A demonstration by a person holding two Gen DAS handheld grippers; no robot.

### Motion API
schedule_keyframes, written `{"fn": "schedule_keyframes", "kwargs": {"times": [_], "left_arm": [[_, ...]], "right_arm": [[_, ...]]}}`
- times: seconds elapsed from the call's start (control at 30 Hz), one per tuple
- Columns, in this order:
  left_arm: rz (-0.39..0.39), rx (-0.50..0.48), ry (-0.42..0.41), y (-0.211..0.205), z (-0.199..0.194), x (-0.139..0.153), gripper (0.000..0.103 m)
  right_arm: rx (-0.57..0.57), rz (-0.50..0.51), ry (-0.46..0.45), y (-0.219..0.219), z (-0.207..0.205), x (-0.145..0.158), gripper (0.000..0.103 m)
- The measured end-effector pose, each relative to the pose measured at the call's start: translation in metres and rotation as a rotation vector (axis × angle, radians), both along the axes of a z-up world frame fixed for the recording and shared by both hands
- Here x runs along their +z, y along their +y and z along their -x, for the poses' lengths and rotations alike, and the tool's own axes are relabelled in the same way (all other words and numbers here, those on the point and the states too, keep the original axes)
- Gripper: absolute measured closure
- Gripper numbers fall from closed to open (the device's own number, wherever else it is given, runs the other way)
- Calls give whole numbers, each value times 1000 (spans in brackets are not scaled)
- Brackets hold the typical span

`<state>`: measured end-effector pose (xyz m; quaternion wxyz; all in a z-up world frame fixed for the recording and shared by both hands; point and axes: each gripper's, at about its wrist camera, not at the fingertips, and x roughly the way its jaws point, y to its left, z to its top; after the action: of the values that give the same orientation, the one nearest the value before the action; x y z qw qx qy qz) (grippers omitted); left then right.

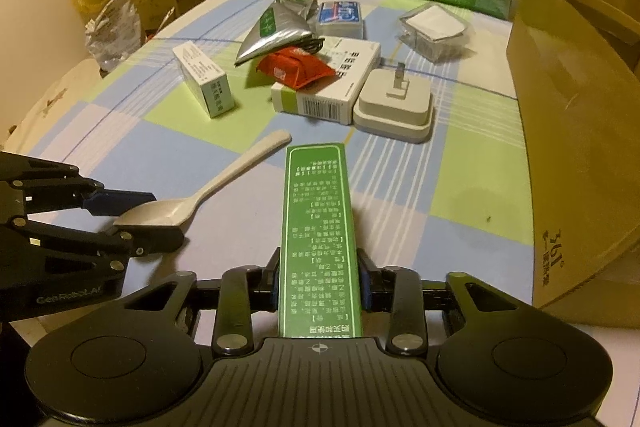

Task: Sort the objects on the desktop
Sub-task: 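Carry the spoon and green box toward the cardboard box with both tools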

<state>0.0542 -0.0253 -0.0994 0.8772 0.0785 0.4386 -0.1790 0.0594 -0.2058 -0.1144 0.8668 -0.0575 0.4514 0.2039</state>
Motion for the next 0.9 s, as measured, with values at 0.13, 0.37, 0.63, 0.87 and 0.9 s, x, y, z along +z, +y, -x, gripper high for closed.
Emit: {"fn": "schedule_keyframes", "kwargs": {"times": [0.13, 0.37, 0.63, 0.87, 0.9], "left_arm": [[26, 15, -6, 1, 2, 6, 75], [73, 36, -36, -3, 8, 27, 75], [120, 13, -102, -25, 14, 76, 75], [191, -82, -172, -87, 1, 125, 75], [198, -100, -179, -99, -3, 130, 75]], "right_arm": [[-18, 10, -16, -1, 2, 5, 76], [-48, -10, -79, -9, 10, 34, 76], [-126, -80, -175, -38, 16, 95, 76], [-238, -62, -287, -100, 9, 159, 76], [-256, -54, -297, -110, 7, 164, 76]]}}
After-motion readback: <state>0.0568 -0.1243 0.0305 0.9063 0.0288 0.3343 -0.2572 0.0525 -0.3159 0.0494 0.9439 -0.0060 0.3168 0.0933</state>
